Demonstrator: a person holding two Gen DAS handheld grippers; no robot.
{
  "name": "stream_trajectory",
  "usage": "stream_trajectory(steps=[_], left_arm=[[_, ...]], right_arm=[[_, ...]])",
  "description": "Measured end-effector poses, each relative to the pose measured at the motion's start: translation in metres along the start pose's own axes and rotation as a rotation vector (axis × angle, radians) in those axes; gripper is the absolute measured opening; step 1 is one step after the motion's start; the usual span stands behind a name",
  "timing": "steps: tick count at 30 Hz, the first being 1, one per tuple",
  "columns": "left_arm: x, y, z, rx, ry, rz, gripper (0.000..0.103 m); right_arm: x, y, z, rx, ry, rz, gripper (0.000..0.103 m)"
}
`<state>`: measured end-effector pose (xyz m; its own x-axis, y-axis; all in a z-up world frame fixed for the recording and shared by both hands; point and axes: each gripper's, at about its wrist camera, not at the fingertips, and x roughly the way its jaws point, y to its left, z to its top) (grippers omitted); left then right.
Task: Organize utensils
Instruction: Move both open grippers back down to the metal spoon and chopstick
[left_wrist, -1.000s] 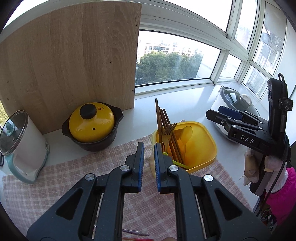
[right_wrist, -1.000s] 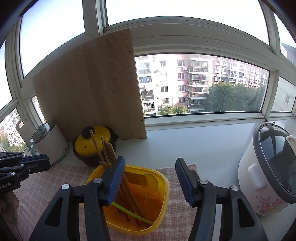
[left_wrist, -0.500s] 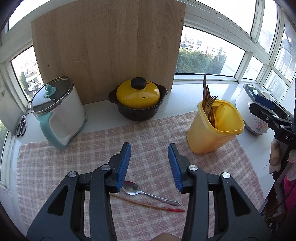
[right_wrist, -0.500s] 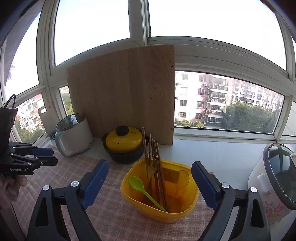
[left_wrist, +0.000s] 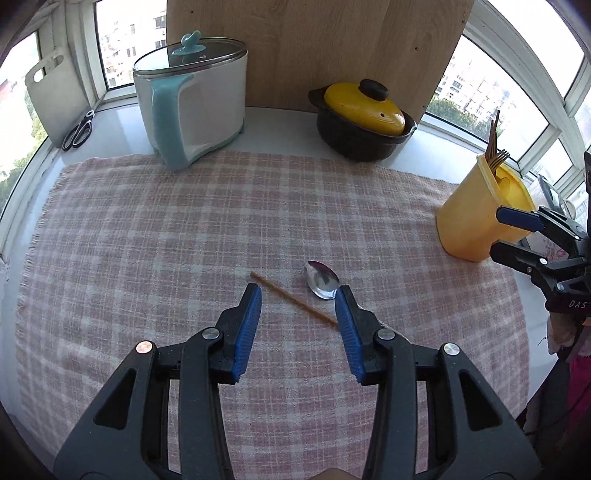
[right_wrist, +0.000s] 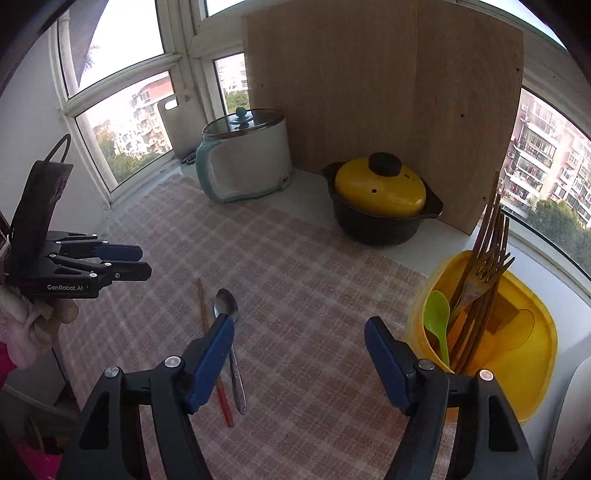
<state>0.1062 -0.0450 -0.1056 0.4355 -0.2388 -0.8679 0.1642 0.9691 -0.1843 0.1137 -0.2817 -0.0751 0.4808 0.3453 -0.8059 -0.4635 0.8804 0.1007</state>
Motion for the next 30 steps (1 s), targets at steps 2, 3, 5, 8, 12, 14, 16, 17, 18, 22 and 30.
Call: stream_trajectory(steps=[2,3,5,8,12,14,16,17,18,22,30], left_arm=[[0.007,0.005,-0.010,-0.029,0.022,-0.003,0.042],[0.009,0.007,-0.015,-0.042,0.031,-0.002,0.042],[0.015,0.010,-0.023,-0.073,0.046,-0.004,0.042],[0.021,0.015,-0.037,-0.112,0.063,-0.013,0.042],[0.026,0.018,-0.048,-0.154,0.075,-0.017,0.042],[0.026,0.021,-0.049,-0.176,0.076,-0.016,0.042],[0.026,0.023,-0.051,-0.193,0.078,-0.012,0.042],[0.025,0.024,-0.052,-0.199,0.078,-0.014,0.042],[0.024,0.024,-0.052,-0.203,0.076,-0.014,0.042],[0.022,0.026,-0.053,-0.216,0.066,-0.017,0.042],[0.034,0.024,-0.048,-0.233,0.086,-0.044,0.029]], right_arm=[[0.020,0.008,0.000,-0.025,0.059,0.032,0.071],[0.029,0.012,-0.002,-0.040,0.088,0.050,0.066],[0.051,0.018,-0.004,-0.049,0.150,0.095,0.057],[0.081,0.023,-0.008,-0.053,0.234,0.137,0.046],[0.112,0.038,-0.012,-0.101,0.319,0.157,0.038],[0.125,0.047,-0.013,-0.130,0.349,0.158,0.035],[0.136,0.054,-0.014,-0.148,0.376,0.167,0.033],[0.142,0.057,-0.013,-0.158,0.388,0.166,0.032],[0.145,0.059,-0.014,-0.170,0.396,0.165,0.031],[0.155,0.067,-0.014,-0.199,0.412,0.166,0.029],[0.163,0.082,-0.009,-0.260,0.409,0.088,0.019]])
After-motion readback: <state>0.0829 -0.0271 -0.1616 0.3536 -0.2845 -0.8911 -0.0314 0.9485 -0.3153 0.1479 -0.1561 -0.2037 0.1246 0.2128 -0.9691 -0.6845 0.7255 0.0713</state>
